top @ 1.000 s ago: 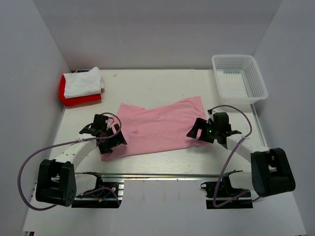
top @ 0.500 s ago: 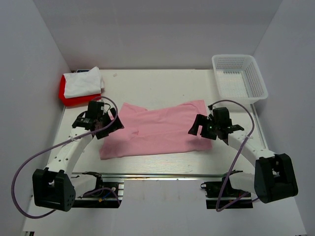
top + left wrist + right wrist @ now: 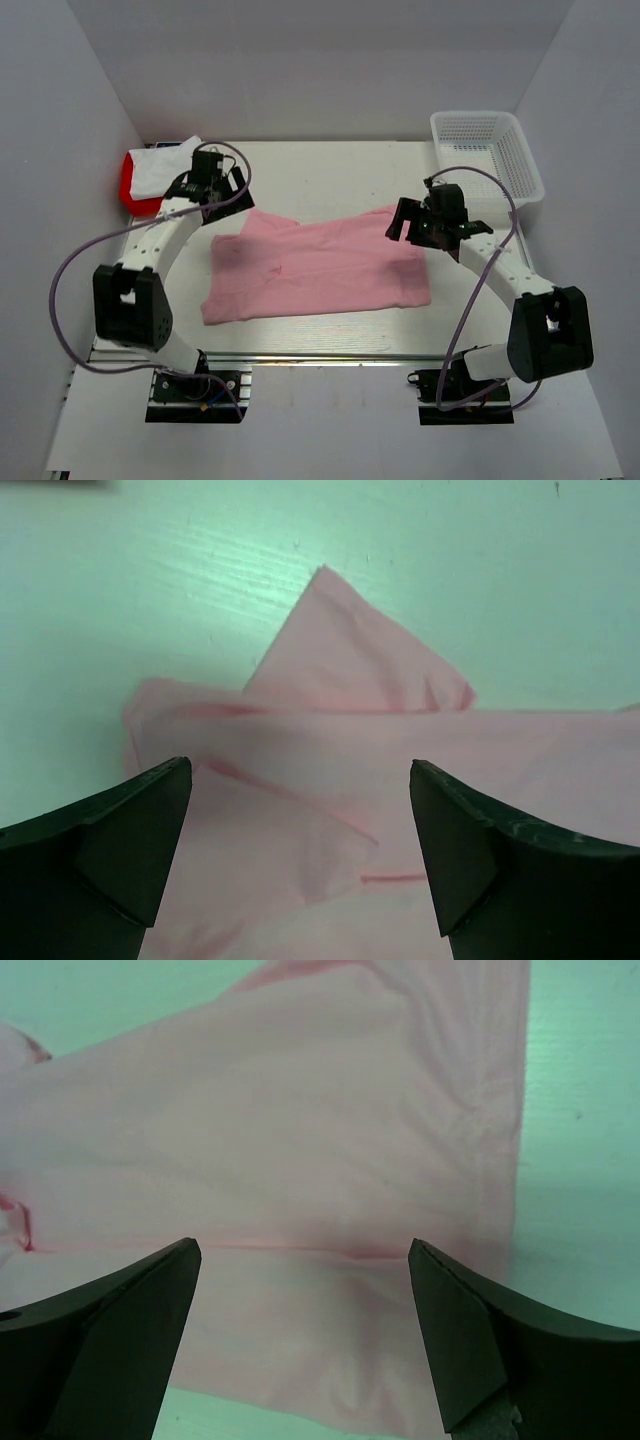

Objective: Fold and stack the t-shirts
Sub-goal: Grap the side of the flattened tshirt furthest away from the robot with both arms

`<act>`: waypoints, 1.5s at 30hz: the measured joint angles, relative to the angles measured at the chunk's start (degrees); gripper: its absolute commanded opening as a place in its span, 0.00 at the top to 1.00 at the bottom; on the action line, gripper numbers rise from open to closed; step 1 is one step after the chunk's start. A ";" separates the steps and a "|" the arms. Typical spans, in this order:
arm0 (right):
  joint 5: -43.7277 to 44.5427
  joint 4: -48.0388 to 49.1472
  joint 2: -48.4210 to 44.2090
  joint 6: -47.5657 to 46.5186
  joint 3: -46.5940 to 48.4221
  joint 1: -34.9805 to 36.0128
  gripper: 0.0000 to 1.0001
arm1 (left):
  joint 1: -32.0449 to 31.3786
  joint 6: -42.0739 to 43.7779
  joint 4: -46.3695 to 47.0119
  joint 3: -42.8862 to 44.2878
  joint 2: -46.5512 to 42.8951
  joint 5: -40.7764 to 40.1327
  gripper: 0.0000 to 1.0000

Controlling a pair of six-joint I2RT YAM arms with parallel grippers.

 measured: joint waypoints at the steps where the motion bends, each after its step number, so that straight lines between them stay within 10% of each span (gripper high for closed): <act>1: 1.20 -0.57 0.96 -0.42 1.53 0.00 0.10 | 0.11 0.55 0.44 2.10 2.54 -0.68 0.00; 7: 7.54 -2.40 5.81 -1.62 9.75 -0.07 0.10 | 0.63 3.48 1.33 10.84 16.35 -3.41 0.00; 25: 12.76 -5.05 15.26 -2.45 14.25 -1.38 0.10 | 0.57 9.27 7.76 16.13 33.66 1.27 0.43; 34: 13.29 -4.83 17.29 -2.64 14.71 -1.68 0.10 | 0.26 9.99 12.76 15.78 34.71 3.67 0.99; 45: 14.23 -3.26 28.28 -3.80 24.57 -2.10 0.10 | 0.22 12.00 21.70 10.08 32.63 7.85 1.00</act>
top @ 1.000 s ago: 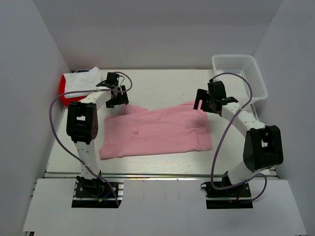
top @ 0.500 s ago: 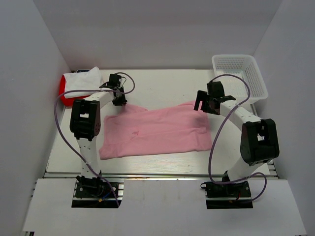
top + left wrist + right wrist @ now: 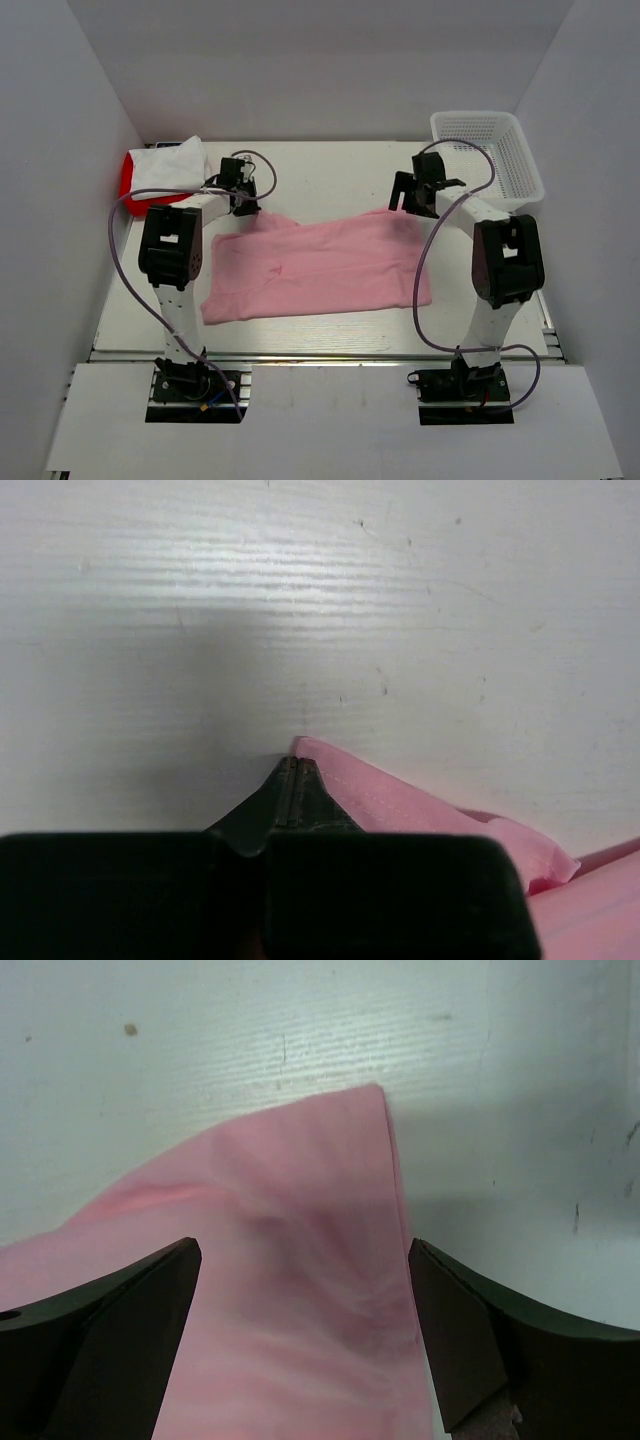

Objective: Fold and stack the t-shirts
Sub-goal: Grap the side of the flattened tshirt furthest away from the robot with both arms

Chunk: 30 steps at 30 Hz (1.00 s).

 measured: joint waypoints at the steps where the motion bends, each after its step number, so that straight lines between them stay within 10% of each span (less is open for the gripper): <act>1: 0.02 0.04 1.25 -0.02 1.27 -0.13 0.10 | -0.02 0.07 1.03 -1.33 -0.70 0.20 1.00; 22: 5.66 -0.22 16.22 1.84 14.32 -0.87 0.14 | -0.02 1.53 9.84 -7.85 -8.76 1.68 1.00; 25: 5.79 -0.28 17.33 2.01 15.17 -1.20 0.24 | -0.02 2.49 10.03 -7.96 -8.76 1.70 1.00; 30: 5.66 -0.28 18.01 2.12 15.93 -1.57 0.72 | -0.02 4.39 10.84 -7.89 -8.76 1.68 1.00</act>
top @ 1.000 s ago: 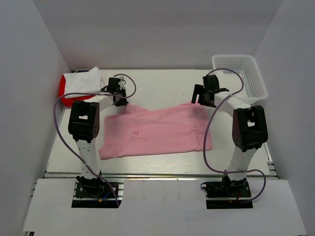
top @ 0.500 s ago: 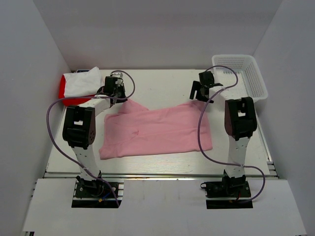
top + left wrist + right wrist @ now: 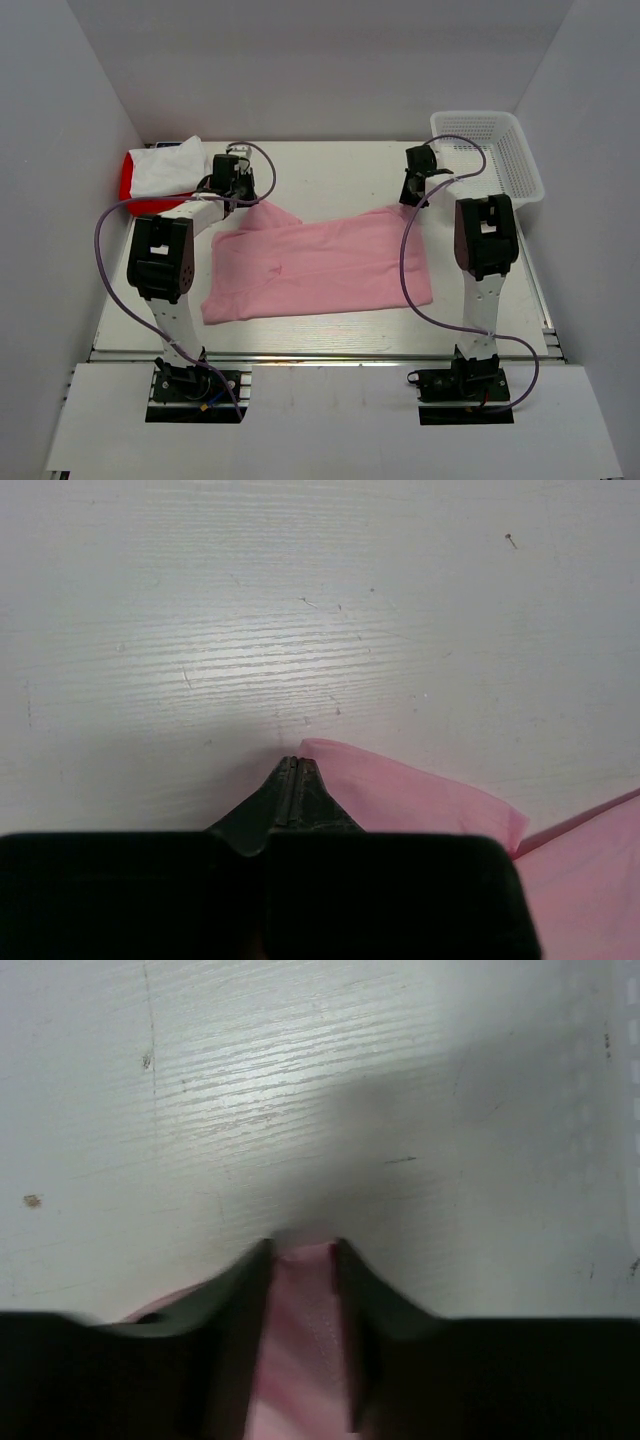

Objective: Fold and stack the t-shirts
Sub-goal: Grap the side of the flattened tshirt furthest away from the robot with both arms

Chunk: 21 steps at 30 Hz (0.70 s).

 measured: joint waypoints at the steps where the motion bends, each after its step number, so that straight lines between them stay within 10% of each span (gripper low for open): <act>1: 0.04 -0.02 0.02 -0.09 0.00 -0.07 0.79 | 0.00 0.44 -0.07 0.11 0.00 -0.04 1.00; 3: -0.24 0.02 0.09 -0.37 0.11 -0.24 1.00 | 0.00 1.51 -0.07 0.59 0.00 -0.02 1.00; 21: 1.49 3.67 -5.84 -5.95 -2.01 -0.20 1.00 | -0.66 10.73 2.51 8.13 0.00 -0.37 1.00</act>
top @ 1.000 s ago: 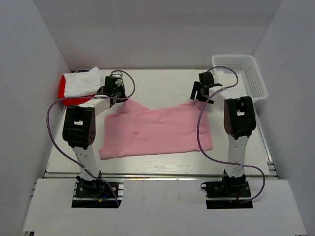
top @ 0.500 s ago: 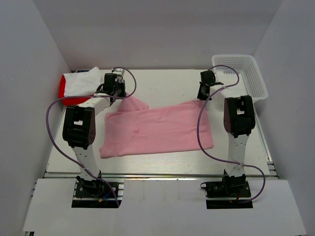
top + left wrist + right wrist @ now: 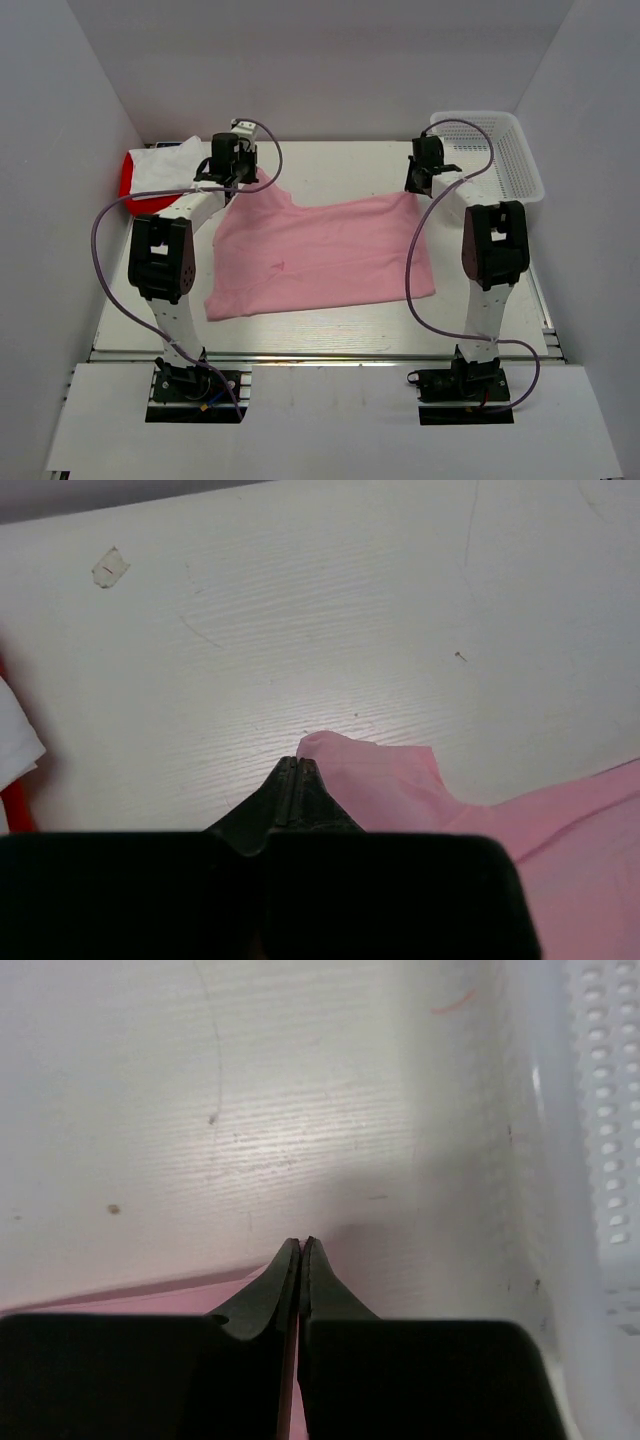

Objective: Fold and stack the t-shirts
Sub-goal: Grap the side of the flattened tshirt furthest away from the robot with both arms, then fold the other side of the tshirt into a rectangle

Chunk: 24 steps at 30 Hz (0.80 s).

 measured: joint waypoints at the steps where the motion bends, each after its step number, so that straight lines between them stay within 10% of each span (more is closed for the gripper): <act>1: -0.02 0.46 -0.85 -0.28 0.00 0.00 1.00 | 0.00 0.20 0.04 0.37 0.00 -0.42 1.00; 14: -0.07 3.21 -4.09 -1.07 -0.81 0.00 1.00 | 0.00 0.94 1.68 -0.22 -1.33 -2.93 1.00; 24: -0.09 3.08 -10.14 -0.96 -8.92 0.00 1.00 | 0.00 -2.45 3.10 -20.17 -23.28 -1.18 1.00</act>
